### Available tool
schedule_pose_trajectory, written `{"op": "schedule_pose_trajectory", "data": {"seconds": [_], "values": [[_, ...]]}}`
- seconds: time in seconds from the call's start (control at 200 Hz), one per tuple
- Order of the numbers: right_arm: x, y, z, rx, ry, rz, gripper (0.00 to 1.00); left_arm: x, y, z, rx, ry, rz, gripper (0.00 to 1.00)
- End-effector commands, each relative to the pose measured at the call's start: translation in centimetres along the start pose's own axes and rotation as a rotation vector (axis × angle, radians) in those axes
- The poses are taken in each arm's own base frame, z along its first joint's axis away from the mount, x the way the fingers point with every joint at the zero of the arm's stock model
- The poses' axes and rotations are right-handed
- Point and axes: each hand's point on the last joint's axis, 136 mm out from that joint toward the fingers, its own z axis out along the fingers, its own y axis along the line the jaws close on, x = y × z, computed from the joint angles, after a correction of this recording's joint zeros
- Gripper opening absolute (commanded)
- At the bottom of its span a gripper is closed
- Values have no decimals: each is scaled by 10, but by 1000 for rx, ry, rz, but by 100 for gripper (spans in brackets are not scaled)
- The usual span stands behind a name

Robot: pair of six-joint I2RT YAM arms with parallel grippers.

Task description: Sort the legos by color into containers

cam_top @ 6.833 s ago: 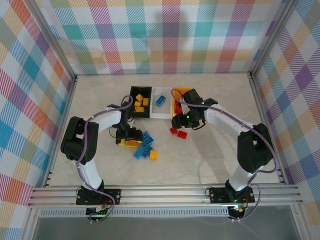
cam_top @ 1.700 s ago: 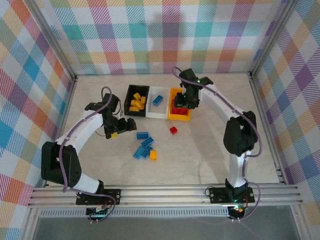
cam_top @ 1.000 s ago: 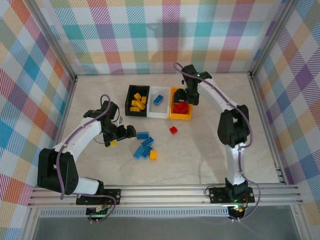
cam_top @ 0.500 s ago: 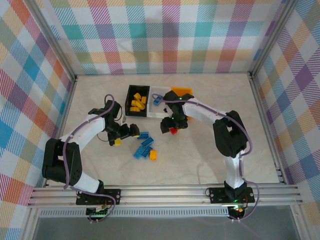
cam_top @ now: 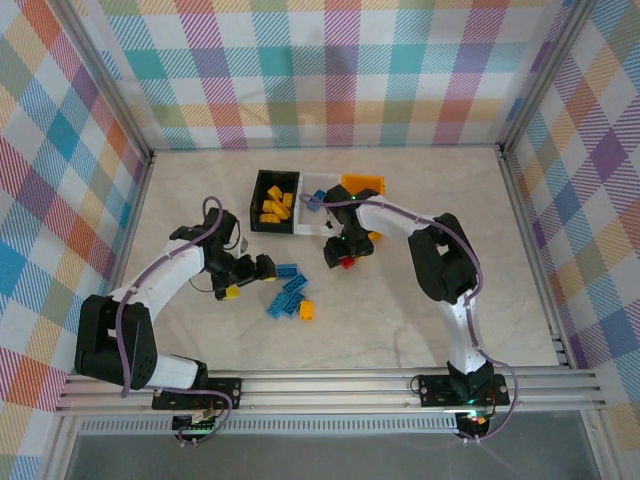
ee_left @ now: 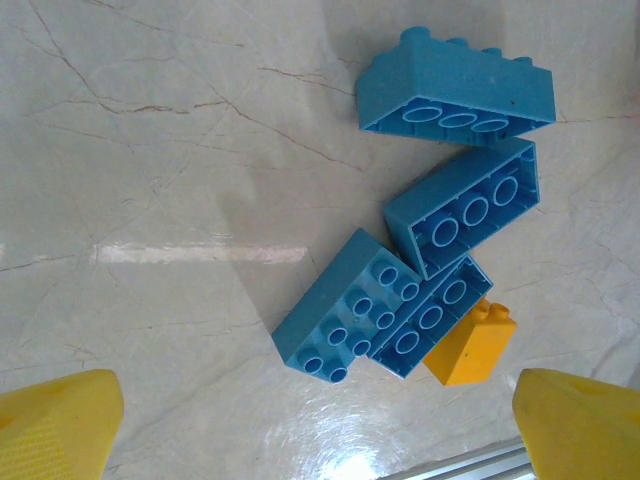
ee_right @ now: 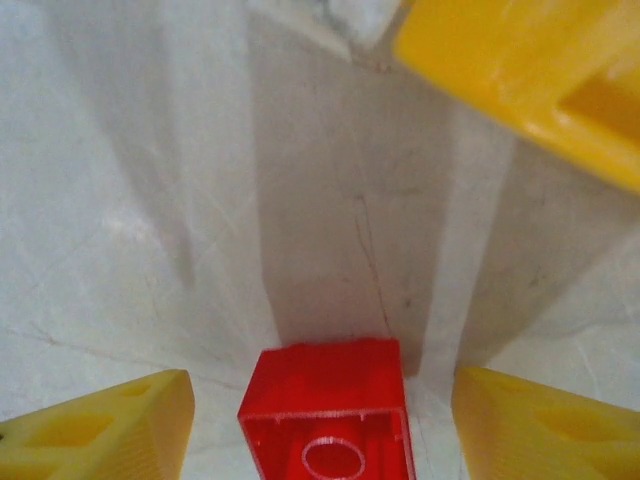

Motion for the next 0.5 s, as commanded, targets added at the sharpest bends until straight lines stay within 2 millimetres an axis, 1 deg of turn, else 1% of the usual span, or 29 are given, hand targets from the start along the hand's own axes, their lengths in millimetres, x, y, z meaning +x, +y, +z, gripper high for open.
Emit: {"op": "schedule_pose_trajectory", "data": {"seconds": [0.0,0.13,0.28,0.495], "values": [[-7,-5,4,17,6,-20,64,6,5,-2,-11,1,-23,100],[-7,-7,3,25,5,-17,52,5,5,-1,-13,0,-29,100],[-5,-7,-12,31,-27,-13,40,3,5,0,-8,-8,-38,100],[-5,-3,-45,5,-87,10,36,0,5,2,-7,-19,-47,100]]}}
